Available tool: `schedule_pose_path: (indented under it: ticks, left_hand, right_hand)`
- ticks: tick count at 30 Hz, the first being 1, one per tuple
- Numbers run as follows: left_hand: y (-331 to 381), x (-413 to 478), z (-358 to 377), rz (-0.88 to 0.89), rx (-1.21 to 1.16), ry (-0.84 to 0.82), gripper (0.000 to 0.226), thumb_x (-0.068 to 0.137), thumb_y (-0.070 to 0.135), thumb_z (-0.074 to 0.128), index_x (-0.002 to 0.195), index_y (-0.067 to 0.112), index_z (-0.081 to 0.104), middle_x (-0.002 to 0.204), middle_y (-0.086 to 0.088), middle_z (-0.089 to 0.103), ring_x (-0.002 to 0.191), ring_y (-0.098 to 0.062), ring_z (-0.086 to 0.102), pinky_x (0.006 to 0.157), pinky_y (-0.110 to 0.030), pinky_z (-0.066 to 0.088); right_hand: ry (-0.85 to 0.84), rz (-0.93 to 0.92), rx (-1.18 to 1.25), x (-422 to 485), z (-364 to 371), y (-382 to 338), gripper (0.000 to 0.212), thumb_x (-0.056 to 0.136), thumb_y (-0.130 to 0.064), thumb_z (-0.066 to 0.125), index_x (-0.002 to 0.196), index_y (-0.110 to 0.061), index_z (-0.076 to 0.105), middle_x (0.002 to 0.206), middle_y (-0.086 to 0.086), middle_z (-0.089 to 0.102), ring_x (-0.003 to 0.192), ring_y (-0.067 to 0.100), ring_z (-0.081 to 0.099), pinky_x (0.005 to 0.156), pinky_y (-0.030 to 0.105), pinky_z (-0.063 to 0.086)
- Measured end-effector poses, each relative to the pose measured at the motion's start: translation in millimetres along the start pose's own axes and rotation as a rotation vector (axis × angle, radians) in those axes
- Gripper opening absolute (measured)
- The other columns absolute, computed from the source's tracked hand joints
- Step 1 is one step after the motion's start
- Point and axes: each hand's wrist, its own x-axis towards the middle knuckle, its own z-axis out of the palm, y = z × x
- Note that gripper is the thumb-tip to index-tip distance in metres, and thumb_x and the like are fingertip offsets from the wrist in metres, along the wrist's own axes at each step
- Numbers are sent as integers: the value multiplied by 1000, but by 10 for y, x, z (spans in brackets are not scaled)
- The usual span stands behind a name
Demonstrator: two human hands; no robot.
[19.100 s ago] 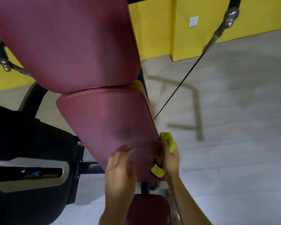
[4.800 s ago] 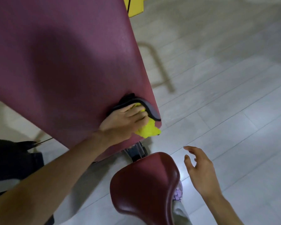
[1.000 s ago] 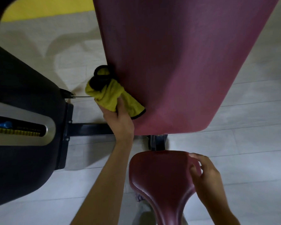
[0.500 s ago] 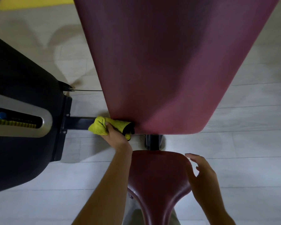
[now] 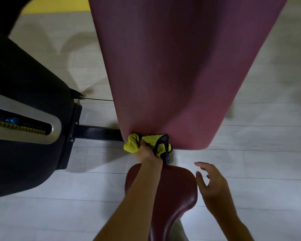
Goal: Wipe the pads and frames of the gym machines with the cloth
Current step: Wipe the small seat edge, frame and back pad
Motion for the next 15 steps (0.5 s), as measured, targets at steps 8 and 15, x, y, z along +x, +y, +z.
schedule_pose_path:
  ticks: [8,15]
  left_hand:
    - [752,-1185,-280,331,361,-300,44,94,15,71,136,23,62,124,-4,73,115,-26,68,106,-50,52]
    - [1510,-2473,-855,482,559,-338,32,95,18,71,126,24,66,115,0,73,108,-21,70,97,-41,56]
  right_hand:
    - [-70,11,-29,-229,-646,-918,28,101,-20,59,127,-31,64,124,-21,61,118,6,58,103,26,44]
    - [-87,-131,-91,-659,-1050,-1951,28,101,-21,61,128,-25,65,129,-8,66,118,14,61,101,31,47]
